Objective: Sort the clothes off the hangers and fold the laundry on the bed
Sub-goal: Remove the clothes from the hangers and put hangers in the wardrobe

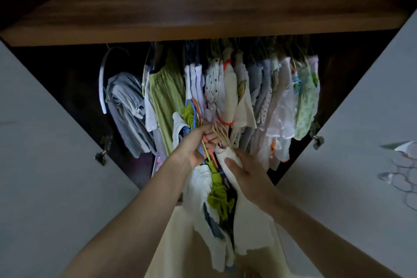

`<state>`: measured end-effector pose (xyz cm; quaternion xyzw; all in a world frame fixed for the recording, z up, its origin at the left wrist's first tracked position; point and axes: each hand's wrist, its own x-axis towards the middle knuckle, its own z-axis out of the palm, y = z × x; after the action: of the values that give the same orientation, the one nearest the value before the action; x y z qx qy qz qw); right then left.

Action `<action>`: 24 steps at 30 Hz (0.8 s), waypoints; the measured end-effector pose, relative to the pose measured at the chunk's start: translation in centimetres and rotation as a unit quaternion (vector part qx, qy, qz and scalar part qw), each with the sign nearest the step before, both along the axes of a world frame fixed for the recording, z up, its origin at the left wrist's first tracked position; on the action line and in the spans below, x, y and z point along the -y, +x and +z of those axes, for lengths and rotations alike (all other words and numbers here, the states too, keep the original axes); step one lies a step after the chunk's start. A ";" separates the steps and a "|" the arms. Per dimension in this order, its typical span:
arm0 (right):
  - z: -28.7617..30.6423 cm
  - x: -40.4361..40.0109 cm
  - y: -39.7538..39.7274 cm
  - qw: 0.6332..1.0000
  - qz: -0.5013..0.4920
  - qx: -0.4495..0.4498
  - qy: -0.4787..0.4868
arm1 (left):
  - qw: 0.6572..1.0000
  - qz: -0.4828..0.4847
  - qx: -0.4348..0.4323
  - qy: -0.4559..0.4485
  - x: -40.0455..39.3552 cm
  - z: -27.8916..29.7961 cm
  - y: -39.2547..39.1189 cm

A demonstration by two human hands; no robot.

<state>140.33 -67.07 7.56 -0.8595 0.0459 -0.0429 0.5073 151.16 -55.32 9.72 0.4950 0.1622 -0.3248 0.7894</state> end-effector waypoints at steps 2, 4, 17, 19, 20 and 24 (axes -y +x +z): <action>-0.9 0.7 0.8 1.000 -0.003 -0.001 0.014 | 0.999 -0.025 0.005 -0.021 0.4 -0.6 -0.9; -1.7 1.2 1.8 1.000 0.024 -0.004 0.007 | 0.999 -0.035 0.012 -0.008 1.3 -1.1 -1.9; -1.2 9.8 11.6 0.996 -0.052 0.060 0.049 | 0.995 0.098 0.024 0.026 1.7 -2.0 0.7; -1.1 11.3 15.4 0.992 -0.081 0.079 0.057 | 0.994 0.099 0.033 0.046 1.5 -2.4 1.6; -1.2 11.7 17.1 0.993 -0.073 0.084 0.046 | 0.993 0.101 0.035 0.056 1.4 -2.6 2.2; -2.5 11.5 22.8 0.993 -0.068 0.093 -0.003 | 0.992 0.091 0.045 0.070 1.9 -3.5 4.7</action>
<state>163.09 -78.53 5.11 -0.8483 0.0567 -0.1571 0.5024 155.81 -57.18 6.25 0.5465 0.1931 -0.2165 0.7856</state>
